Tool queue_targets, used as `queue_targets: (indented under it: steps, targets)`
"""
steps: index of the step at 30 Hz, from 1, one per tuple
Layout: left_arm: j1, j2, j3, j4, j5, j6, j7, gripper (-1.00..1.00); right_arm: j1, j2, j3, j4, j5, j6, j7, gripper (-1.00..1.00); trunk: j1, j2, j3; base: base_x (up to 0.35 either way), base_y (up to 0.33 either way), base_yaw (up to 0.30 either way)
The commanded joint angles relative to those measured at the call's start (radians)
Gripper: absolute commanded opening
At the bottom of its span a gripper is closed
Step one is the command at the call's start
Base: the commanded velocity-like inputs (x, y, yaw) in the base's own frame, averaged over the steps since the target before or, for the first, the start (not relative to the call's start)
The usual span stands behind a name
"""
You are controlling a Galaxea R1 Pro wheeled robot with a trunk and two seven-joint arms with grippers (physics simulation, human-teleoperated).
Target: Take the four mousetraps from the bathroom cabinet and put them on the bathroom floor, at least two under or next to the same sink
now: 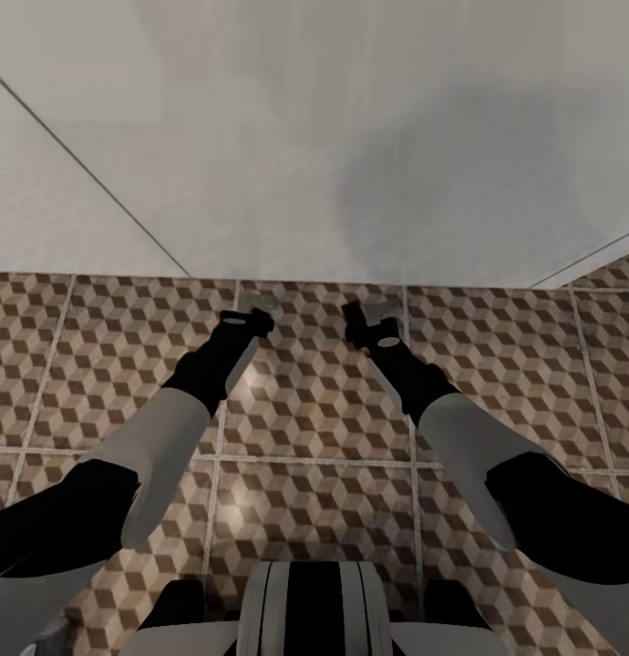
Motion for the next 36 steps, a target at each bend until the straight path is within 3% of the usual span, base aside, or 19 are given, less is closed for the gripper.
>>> queue_targets:
  steps: [1, 20, 36]
  targets:
    - [-0.001, 0.001, -0.005, 0.003, 0.002, 0.004, 0.009, -1.00, -0.001, -0.001, 0.009, -0.002, -0.009, 0.006, -0.012, -1.00, 0.000, 0.000, 0.000, 0.000, 0.000, 0.000]
    - [-0.002, -0.004, -0.005, 0.143, 0.004, -0.206, 0.016, -1.00, -0.001, -0.001, 0.009, -0.002, -0.010, -0.001, -0.006, -1.00, 0.000, 0.000, 0.000, 0.000, 0.000, 0.000]
    - [-0.002, -0.004, -0.006, 0.112, 0.005, -0.218, 0.016, -1.00, -0.001, -0.001, 0.011, 0.000, -0.010, -0.002, -0.006, -1.00, 0.000, 0.000, 0.000, 0.000, 0.000, 0.000]
